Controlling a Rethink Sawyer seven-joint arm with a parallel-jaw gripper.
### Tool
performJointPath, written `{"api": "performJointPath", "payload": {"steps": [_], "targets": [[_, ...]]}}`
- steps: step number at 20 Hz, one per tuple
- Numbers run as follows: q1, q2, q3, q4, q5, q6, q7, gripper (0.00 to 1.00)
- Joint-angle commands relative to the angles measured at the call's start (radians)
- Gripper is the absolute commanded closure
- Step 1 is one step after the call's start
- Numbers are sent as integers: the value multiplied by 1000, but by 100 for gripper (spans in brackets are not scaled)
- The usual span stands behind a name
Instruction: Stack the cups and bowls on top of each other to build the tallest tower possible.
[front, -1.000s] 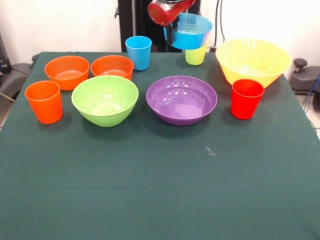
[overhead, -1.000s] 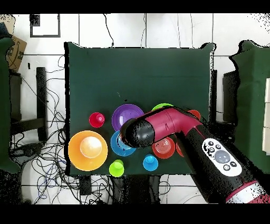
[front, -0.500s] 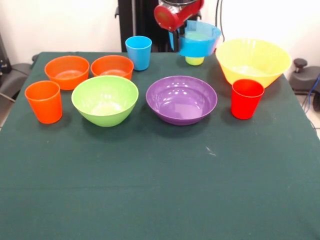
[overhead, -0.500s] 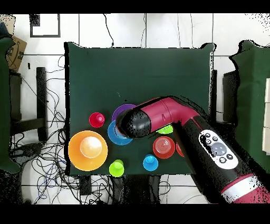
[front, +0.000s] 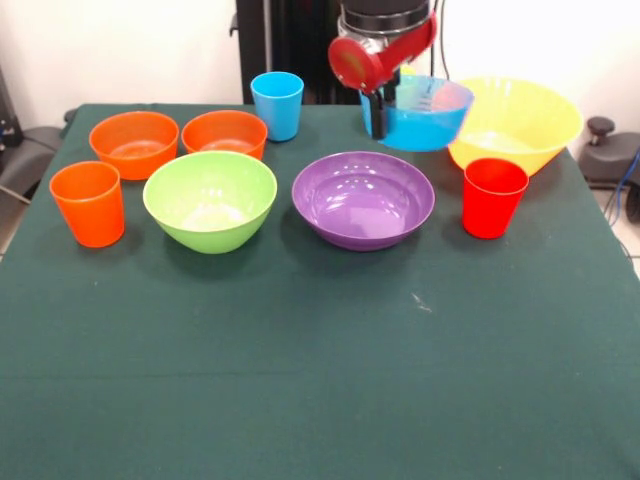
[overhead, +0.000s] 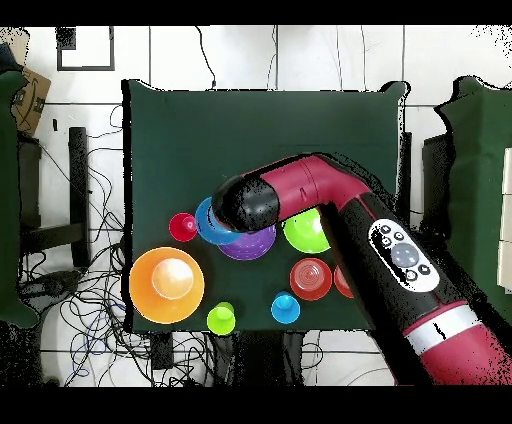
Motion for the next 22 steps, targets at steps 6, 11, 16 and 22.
{"api": "performJointPath", "payload": {"steps": [6, 11, 16, 22], "targets": [[64, 144, -43, -251, -74, 174, -250, 100], [68, 191, -45, -323, -88, 202, -286, 100], [83, 236, -48, -406, -94, 246, -305, 100], [78, 286, -68, -473, -103, 244, -271, 100]]}}
